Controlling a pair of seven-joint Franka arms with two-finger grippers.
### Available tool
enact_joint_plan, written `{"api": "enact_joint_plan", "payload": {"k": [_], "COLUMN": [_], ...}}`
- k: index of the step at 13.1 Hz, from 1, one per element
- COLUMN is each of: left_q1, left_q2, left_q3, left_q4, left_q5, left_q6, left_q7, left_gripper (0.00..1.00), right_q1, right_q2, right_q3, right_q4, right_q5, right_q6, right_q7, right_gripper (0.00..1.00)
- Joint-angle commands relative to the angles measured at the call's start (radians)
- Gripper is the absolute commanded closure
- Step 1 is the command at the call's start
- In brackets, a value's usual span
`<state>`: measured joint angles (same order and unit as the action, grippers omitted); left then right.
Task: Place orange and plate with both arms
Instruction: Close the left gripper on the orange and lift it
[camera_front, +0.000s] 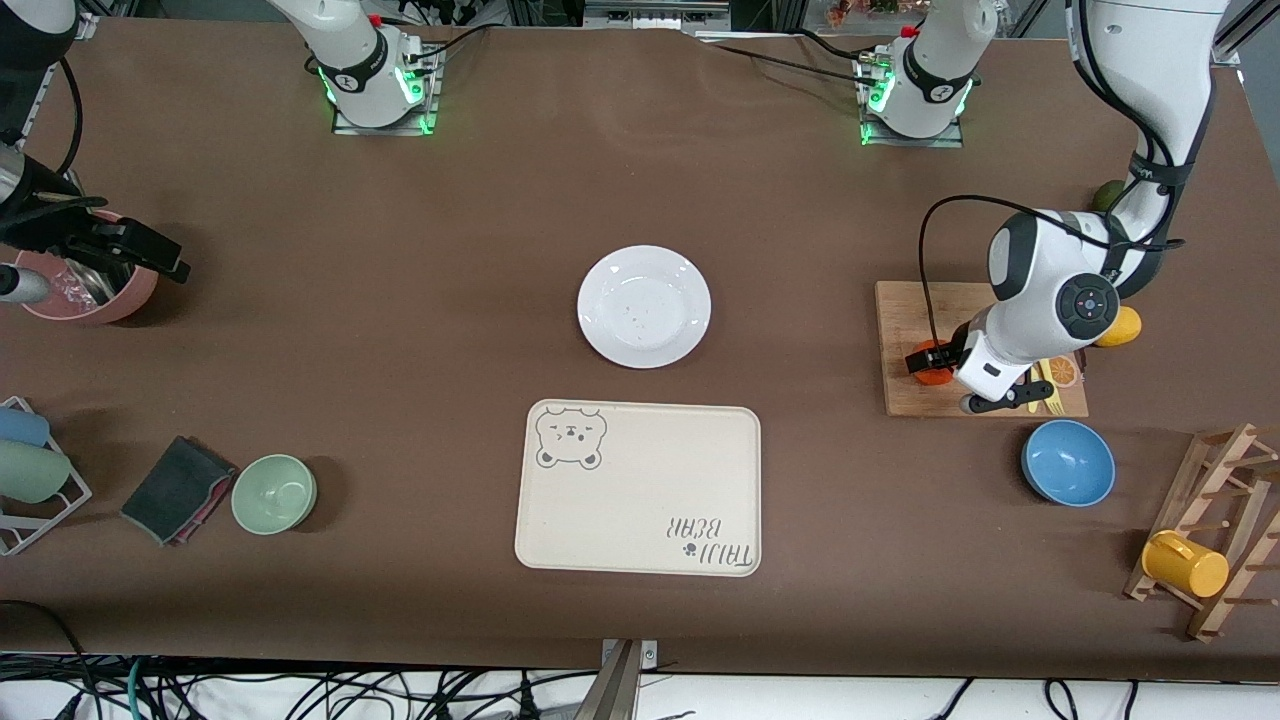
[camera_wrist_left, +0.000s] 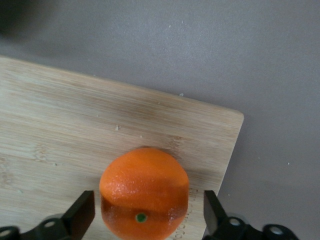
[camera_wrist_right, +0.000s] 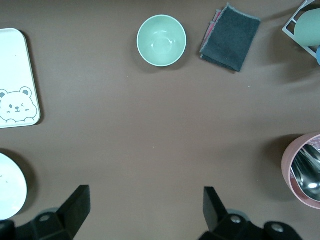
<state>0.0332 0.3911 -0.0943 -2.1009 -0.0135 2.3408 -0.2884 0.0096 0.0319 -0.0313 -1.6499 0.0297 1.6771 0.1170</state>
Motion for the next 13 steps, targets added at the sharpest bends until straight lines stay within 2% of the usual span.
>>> {"api": "enact_joint_plan", "payload": {"k": [1, 2, 3, 4, 6, 8, 10, 11, 13], "left_q1": [0.002, 0.001, -0.002, -0.003, -0.003, -0.004, -0.015, -0.039, -0.151], "left_q2": [-0.011, -0.018, -0.035, -0.061, -0.115, -0.109, -0.084, -0.074, -0.005], "left_q3": [-0.002, -0.002, -0.004, -0.031, -0.152, -0.292, -0.382, -0.422, -0.432], "left_q4": [-0.019, -0.018, -0.008, 0.008, 0.057, 0.111, 0.139, 0.157, 0.234], "left_q5": [-0.003, -0.003, -0.003, -0.003, -0.003, 0.003, -0.003, -0.003, 0.000], "left_q6": [0.002, -0.009, -0.046, -0.089, -0.158, -0.167, -0.166, -0.166, -0.166], "left_q7": [-0.003, -0.002, -0.003, -0.009, -0.126, -0.286, -0.372, -0.452, -0.593], "left_gripper": [0.77, 0.94, 1.00, 1.00, 1.00, 1.00, 1.00, 1.00, 1.00], "right_q1": [0.001, 0.001, 0.001, 0.001, 0.001, 0.000, 0.001, 0.000, 0.000], "right_q2": [-0.007, -0.007, -0.007, -0.007, -0.007, -0.007, -0.007, -0.007, -0.007], "right_q3": [-0.004, -0.004, -0.004, -0.004, -0.004, -0.004, -0.002, -0.002, -0.004], "right_q4": [-0.004, -0.004, -0.004, -0.004, -0.004, -0.004, -0.004, -0.004, -0.004], "right_q5": [0.016, 0.016, 0.016, 0.016, 0.016, 0.016, 0.016, 0.016, 0.016], "right_q6": [0.000, 0.000, 0.000, 0.000, 0.000, 0.000, 0.000, 0.000, 0.000], "right_q7": [-0.011, -0.011, -0.011, -0.011, -0.011, -0.011, -0.011, -0.011, -0.011], "right_gripper": [0.00, 0.00, 0.00, 0.00, 0.00, 0.00, 0.00, 0.00, 0.00]}}
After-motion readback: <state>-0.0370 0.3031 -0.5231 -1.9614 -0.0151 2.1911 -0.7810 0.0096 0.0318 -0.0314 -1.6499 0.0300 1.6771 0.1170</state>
